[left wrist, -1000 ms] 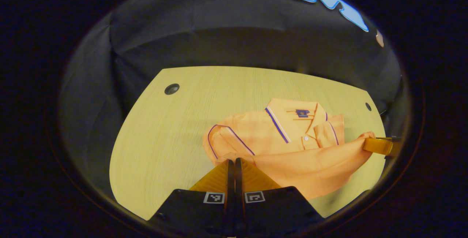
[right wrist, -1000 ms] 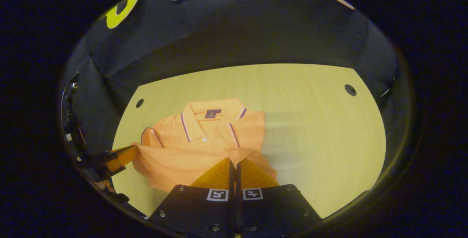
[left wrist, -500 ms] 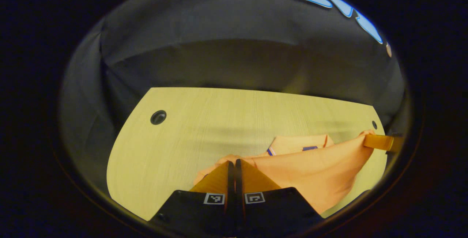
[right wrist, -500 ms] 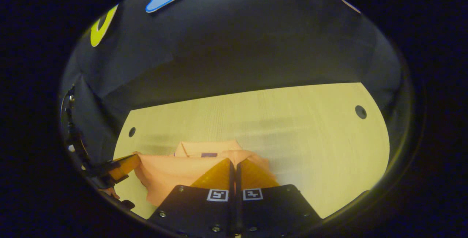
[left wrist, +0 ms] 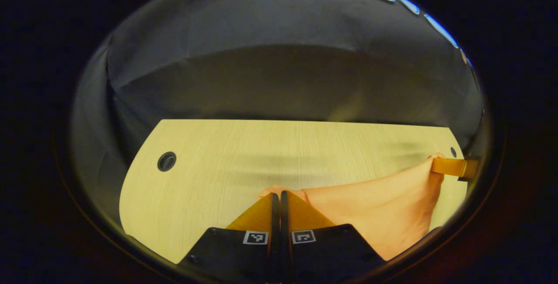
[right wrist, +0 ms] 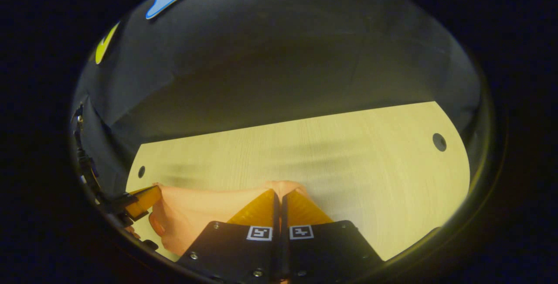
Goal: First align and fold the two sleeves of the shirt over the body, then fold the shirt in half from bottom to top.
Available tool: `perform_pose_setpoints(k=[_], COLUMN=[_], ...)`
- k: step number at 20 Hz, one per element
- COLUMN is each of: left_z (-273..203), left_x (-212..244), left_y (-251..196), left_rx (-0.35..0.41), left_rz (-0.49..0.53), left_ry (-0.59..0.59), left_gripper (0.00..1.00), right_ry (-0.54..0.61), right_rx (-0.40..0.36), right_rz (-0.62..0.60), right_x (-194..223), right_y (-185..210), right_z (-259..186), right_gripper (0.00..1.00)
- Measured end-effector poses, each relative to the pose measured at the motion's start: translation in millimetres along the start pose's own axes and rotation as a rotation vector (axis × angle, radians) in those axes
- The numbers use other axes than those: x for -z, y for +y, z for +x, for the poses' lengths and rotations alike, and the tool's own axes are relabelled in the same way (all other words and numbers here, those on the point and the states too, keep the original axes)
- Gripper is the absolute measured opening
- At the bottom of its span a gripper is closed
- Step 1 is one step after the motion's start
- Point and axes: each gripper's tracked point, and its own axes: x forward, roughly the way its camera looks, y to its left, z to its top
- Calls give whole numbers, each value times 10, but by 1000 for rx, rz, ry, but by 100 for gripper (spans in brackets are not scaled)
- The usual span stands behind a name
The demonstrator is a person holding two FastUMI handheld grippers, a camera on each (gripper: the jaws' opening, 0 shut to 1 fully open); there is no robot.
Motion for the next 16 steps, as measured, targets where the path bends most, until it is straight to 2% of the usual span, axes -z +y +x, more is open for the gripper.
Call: perform_pose_setpoints(k=[12,14,15,16], left_z=[305,274,255,215], left_x=[235,227,217,222], left_y=[136,116,85,-11], left_rx=[1,9,23,53], left_rz=[-32,-34,-36,-42], left_ry=[26,32,35,38], left_gripper=[6,7,14,18], right_ry=[11,17,18,21], right_rx=[14,16,14,20], right_rz=[-32,-28,-28,-27], right_x=[-17,-9,-3,-7], right_y=[-31,-25,-27,-46], right_z=[-35,3,-7,-19], right_gripper=[0,2,8,8])
